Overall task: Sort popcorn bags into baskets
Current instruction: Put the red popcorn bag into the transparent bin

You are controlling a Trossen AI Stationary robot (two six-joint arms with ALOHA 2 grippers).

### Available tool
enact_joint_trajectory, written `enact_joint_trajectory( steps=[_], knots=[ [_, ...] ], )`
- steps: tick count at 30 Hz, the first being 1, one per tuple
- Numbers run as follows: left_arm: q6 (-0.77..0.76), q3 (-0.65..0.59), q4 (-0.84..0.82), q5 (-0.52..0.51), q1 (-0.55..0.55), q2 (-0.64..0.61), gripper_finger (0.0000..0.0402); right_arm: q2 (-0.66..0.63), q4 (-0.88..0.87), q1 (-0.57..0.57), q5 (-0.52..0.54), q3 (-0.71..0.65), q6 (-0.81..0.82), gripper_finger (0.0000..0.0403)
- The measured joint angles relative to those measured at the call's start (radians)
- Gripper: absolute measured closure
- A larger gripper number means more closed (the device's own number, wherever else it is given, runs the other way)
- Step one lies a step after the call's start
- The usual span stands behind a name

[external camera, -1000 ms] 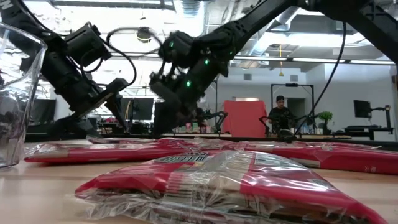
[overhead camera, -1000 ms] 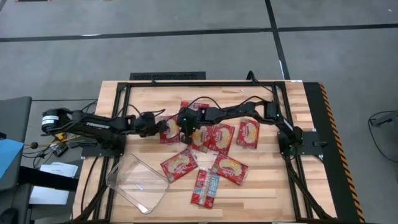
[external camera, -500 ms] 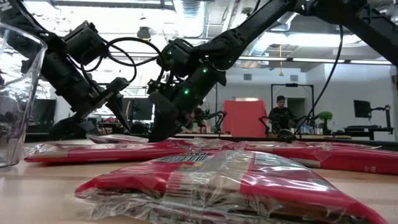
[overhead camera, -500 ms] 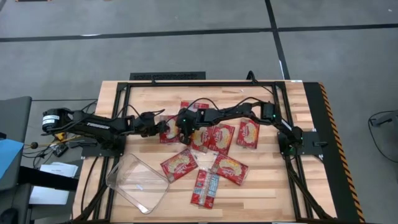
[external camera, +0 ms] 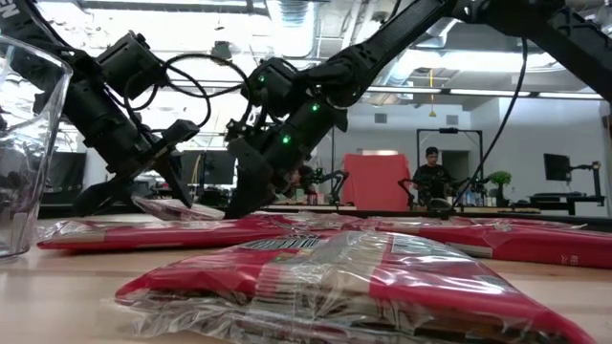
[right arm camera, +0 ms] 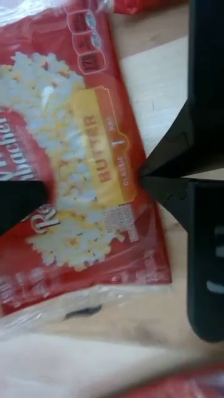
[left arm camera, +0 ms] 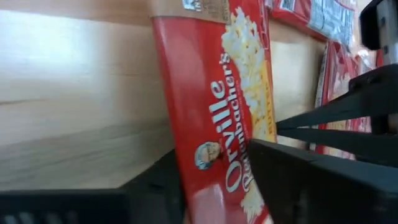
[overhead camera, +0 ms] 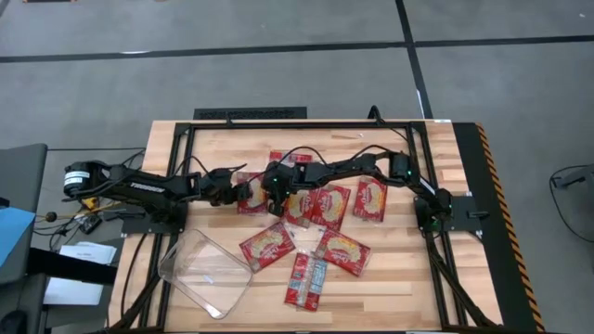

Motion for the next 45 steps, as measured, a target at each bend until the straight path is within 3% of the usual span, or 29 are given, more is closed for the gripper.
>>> enact_joint_trajectory(
  steps=[5,14,18,22,26,30,36,40,45],
  knots=[
    [0.02,0.001,0.032,0.021,0.0,-0.004,0.0376,-0.097,-0.079,-0.028,-0.001,0.02,-0.024,0.0374],
    [0.098,0.103,0.044,0.208,0.0,-0.123,0.0386,-0.426,-0.229,-0.117,0.005,0.02,-0.16,0.038],
    [0.23,0.251,-0.171,0.345,-0.003,-0.218,0.0386,-0.545,-0.256,-0.153,0.045,0.019,-0.18,0.0368],
    [0.453,0.478,-0.599,0.463,-0.05,-0.276,0.0386,-0.631,-0.301,-0.176,0.059,0.021,-0.214,0.0366],
    [0.641,0.71,-0.998,0.437,-0.154,-0.274,0.0386,-0.66,-0.353,-0.184,0.058,0.019,-0.219,0.0375],
    [0.747,0.838,-1.218,0.399,-0.286,-0.242,0.0386,-0.661,-0.39,-0.185,0.056,0.019,-0.219,0.0383],
    [0.906,0.848,-1.334,0.408,-0.483,-0.171,0.0386,-0.64,-0.416,-0.16,0.055,0.017,-0.219,0.0373],
    [1.136,0.831,-1.357,0.441,-0.588,-0.085,0.0384,-0.636,-0.406,-0.151,0.052,0.019,-0.218,0.0363],
    [1.376,0.829,-1.349,0.411,-0.711,0.029,0.0369,-0.627,-0.421,-0.145,0.053,0.015,-0.195,0.037]
  ],
)
